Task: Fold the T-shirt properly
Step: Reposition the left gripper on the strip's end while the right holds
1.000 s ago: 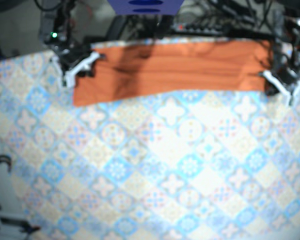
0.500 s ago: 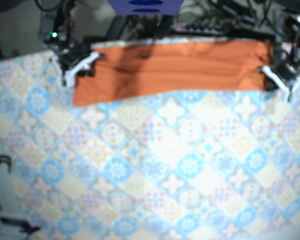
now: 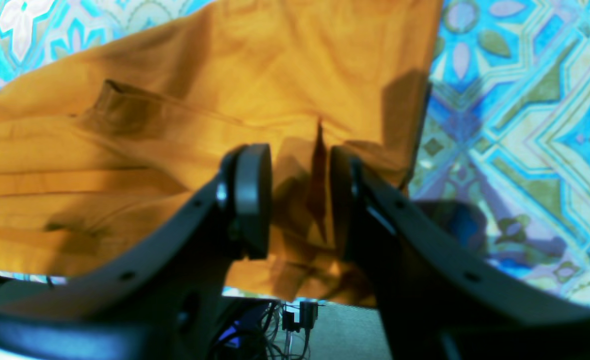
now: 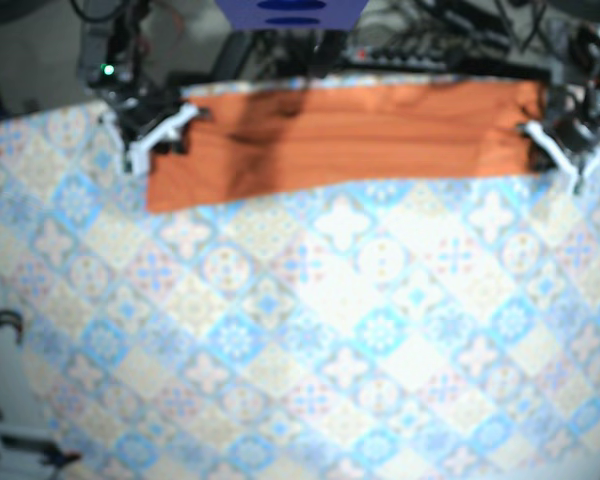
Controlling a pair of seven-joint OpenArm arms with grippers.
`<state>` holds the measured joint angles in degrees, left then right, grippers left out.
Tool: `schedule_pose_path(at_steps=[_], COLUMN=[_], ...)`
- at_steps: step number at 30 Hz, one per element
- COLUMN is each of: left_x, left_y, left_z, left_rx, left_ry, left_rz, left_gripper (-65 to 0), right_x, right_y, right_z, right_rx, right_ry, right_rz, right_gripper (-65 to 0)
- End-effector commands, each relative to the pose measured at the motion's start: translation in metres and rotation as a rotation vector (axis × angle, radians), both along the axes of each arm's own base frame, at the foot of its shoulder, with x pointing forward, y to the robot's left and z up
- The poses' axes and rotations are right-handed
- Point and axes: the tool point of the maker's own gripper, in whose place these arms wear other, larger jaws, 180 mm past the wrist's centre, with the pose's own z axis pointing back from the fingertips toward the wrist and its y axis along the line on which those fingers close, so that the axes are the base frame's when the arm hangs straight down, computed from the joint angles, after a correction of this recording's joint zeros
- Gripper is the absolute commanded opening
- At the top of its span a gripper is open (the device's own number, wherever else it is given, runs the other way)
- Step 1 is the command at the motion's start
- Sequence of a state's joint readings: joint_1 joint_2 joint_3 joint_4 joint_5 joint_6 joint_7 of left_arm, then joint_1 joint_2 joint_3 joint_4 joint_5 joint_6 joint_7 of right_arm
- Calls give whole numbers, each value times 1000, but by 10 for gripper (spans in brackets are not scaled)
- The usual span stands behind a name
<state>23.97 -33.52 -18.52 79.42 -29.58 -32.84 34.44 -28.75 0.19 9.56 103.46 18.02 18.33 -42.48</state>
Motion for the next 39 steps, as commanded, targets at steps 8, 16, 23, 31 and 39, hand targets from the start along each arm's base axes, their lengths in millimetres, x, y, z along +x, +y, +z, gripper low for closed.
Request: schedule_pose_path(at_steps=[8,16,23,31,39], left_x=[3,5,-6,-26,-54], left_y=[3,8,16,20,19], left_z=[9,13,12,6,-4], left_rx=[5,19,43,53,51], left_ry=[-35,-39,-7,41,107], left_rz=[-16,-21,-34,-40,-42], left_gripper=[-650,-538,-456,-453,-458], right_x=[7,6,6,5,5], right_y=[0,0,0,0,1], right_z=[9,9,9,8,7], right_rx=[3,3,4,4,5], right_ry=[-42,-40,-39,-36,-32], right_rz=[2,2,2,2,3], right_gripper=[-455,-455,-455,-455,-455])
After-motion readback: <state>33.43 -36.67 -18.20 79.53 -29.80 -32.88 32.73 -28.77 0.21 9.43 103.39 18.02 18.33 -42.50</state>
